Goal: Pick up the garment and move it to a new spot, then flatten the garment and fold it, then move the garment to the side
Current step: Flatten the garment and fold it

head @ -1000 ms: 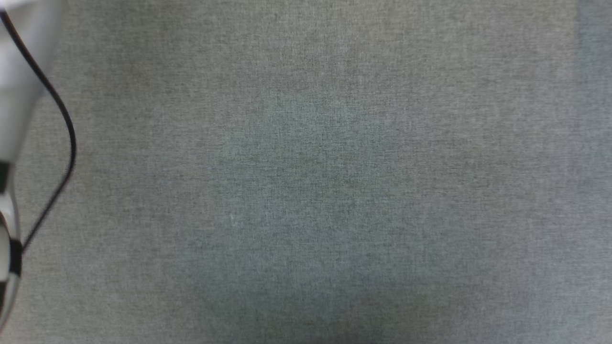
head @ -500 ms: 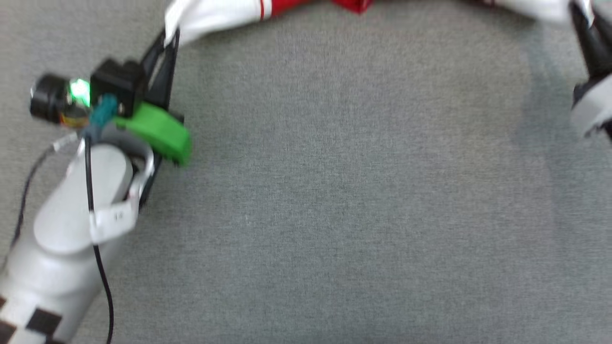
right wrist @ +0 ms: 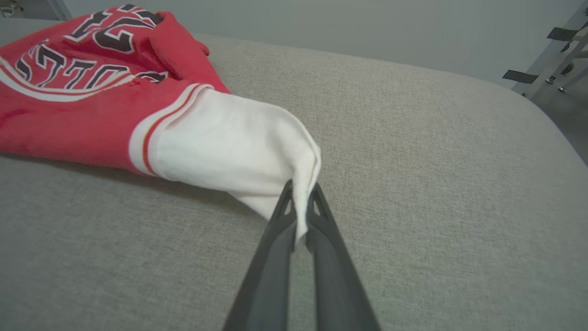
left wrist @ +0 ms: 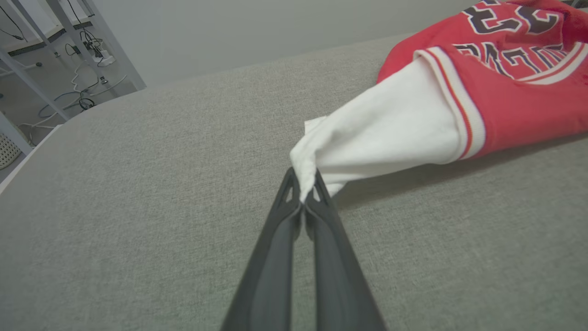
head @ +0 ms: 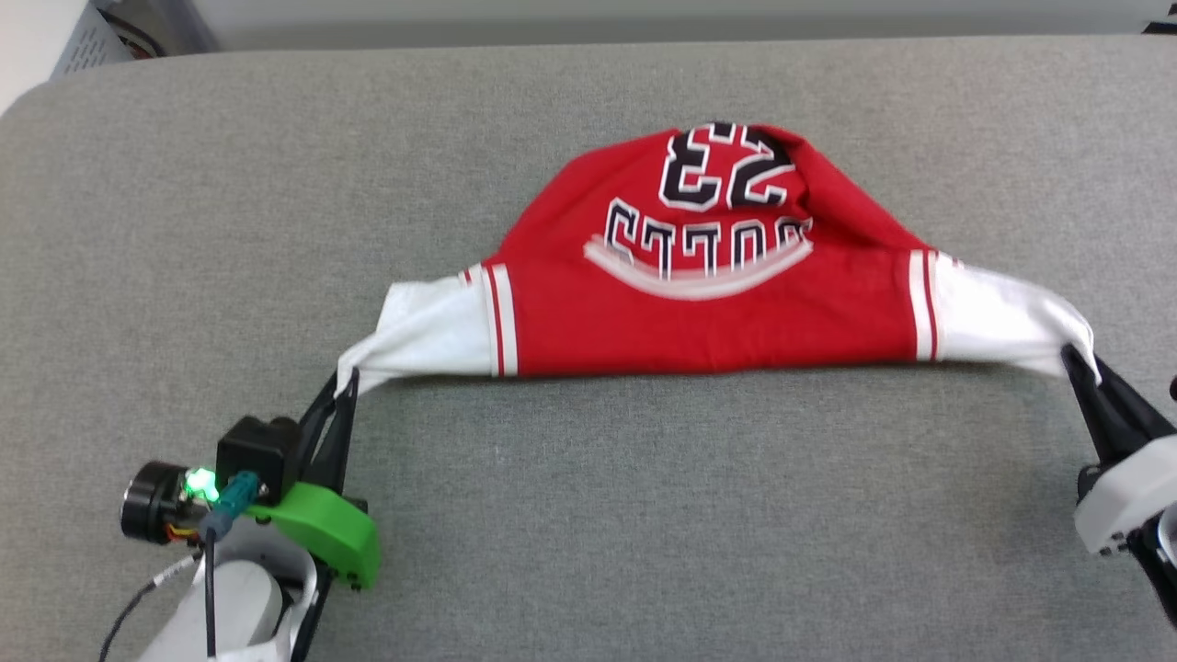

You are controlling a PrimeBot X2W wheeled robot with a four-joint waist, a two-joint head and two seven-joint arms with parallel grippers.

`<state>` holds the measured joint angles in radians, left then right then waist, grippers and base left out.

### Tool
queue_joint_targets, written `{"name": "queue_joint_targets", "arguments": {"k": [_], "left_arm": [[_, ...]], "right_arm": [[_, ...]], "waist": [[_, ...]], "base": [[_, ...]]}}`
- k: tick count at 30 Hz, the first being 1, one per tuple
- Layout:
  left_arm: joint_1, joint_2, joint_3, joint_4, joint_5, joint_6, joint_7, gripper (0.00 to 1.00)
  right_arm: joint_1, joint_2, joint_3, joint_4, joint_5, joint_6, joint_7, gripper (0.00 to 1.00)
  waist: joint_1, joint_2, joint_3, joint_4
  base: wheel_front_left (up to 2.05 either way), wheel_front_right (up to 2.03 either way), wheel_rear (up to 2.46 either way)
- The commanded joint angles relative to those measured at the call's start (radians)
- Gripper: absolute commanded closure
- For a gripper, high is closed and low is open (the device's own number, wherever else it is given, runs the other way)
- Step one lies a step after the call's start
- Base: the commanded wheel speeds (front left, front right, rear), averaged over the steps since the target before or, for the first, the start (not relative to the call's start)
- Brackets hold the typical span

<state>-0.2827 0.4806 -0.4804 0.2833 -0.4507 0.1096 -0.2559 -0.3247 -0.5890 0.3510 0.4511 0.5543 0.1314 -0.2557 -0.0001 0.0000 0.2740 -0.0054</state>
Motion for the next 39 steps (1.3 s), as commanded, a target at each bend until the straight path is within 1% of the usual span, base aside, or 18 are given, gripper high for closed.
{"name": "queue_joint_targets", "arguments": {"k": [1, 5, 8, 12, 19, 24, 28, 34, 39], "left_arm": [[0.044, -0.012, 0.017, -0.009, 0.010, -0.004, -0.006, 1.00], [0.150, -0.032, 0.051, -0.038, 0.025, -0.007, -0.006, 1.00], [0.221, -0.045, 0.085, -0.069, 0.035, -0.003, -0.006, 1.00], [0.293, -0.056, 0.101, -0.100, 0.061, -0.009, -0.006, 1.00], [0.323, -0.081, 0.120, -0.120, 0.091, -0.028, -0.006, 1.00], [0.288, -0.097, 0.133, -0.133, 0.123, -0.043, -0.006, 1.00], [0.227, -0.115, 0.154, -0.160, 0.150, -0.052, -0.006, 1.00], [0.078, -0.122, 0.160, -0.191, 0.194, -0.090, -0.006, 1.00], [-0.083, -0.130, 0.173, -0.202, 0.213, -0.119, -0.006, 1.00]], "right_arm": [[0.047, 0.012, -0.032, -0.012, -0.008, -0.001, -0.006, 1.00], [0.178, 0.037, -0.122, -0.060, -0.037, -0.001, -0.006, 1.00], [0.273, 0.070, -0.197, -0.116, -0.065, -0.001, -0.006, 1.00], [0.378, 0.117, -0.274, -0.197, -0.111, -0.001, 0.002, 1.00], [0.453, 0.183, -0.359, -0.344, -0.182, -0.001, 0.052, 1.00], [0.451, 0.204, -0.395, -0.432, -0.204, -0.001, 0.076, 1.00], [0.421, 0.199, -0.419, -0.504, -0.208, -0.001, 0.100, 1.00], [0.316, 0.167, -0.442, -0.580, -0.192, -0.001, 0.132, 1.00], [0.205, 0.123, -0.447, -0.615, -0.173, -0.001, 0.152, 1.00]], "waist": [[0.0001, 0.0000, -0.073, 0.012], [0.0001, 0.0000, -0.112, 0.016], [0.0001, 0.0000, -0.138, 0.017], [0.0001, 0.0000, -0.160, 0.021], [0.0001, 0.0000, -0.177, 0.025], [0.0001, 0.0000, -0.184, 0.029], [0.0001, 0.0000, -0.180, 0.029], [0.0001, 0.0000, -0.141, 0.028], [0.0001, 0.0000, -0.095, 0.024]], "base": [[0.00, 0.00, 0.00], [0.00, 0.00, 0.00], [0.00, 0.00, 0.00], [0.00, 0.00, 0.00], [0.00, 0.00, 0.00], [0.00, 0.00, 0.00], [0.00, 0.00, 0.00], [0.00, 0.00, 0.00], [0.00, 0.00, 0.00]]}}
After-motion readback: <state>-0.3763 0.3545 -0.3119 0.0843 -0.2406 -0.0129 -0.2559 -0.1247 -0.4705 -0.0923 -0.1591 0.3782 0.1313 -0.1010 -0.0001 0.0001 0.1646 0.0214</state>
